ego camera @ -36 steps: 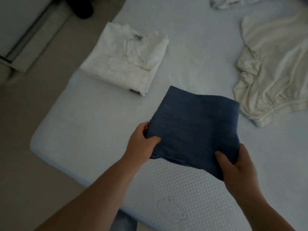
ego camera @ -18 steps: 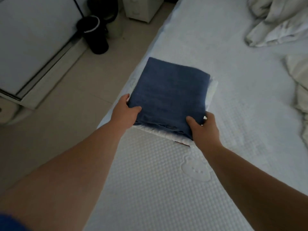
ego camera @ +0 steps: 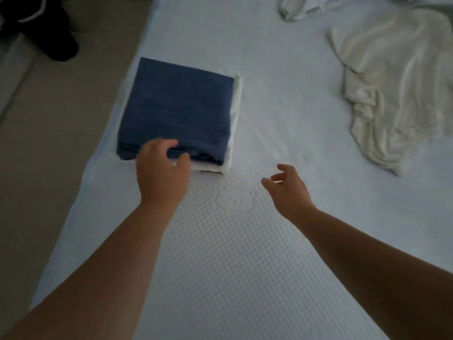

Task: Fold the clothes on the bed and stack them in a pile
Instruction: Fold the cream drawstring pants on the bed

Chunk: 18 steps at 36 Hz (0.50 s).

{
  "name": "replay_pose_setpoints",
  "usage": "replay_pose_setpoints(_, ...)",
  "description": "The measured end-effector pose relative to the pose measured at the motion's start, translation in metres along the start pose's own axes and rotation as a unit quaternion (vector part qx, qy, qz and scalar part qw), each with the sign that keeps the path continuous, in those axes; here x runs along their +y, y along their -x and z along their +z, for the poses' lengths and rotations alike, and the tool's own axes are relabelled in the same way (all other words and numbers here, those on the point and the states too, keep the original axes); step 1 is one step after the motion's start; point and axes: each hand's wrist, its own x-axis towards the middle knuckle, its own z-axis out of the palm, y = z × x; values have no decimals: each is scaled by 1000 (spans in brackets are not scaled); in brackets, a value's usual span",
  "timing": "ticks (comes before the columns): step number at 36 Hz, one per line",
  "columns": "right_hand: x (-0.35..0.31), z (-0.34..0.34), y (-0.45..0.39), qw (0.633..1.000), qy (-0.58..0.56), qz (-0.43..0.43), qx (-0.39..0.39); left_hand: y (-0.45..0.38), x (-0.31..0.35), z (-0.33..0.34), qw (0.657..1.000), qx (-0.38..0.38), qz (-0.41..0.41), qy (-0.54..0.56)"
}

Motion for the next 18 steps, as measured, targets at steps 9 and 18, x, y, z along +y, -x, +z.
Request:
replay_pose_setpoints(9,128,-158,-8,982,142,85,88,133,79,141,950,-310,37,-16)
replay_pose_setpoints(18,194,-253,-87,951,263,-41,154,173,118,277,932,-268,163,-180)
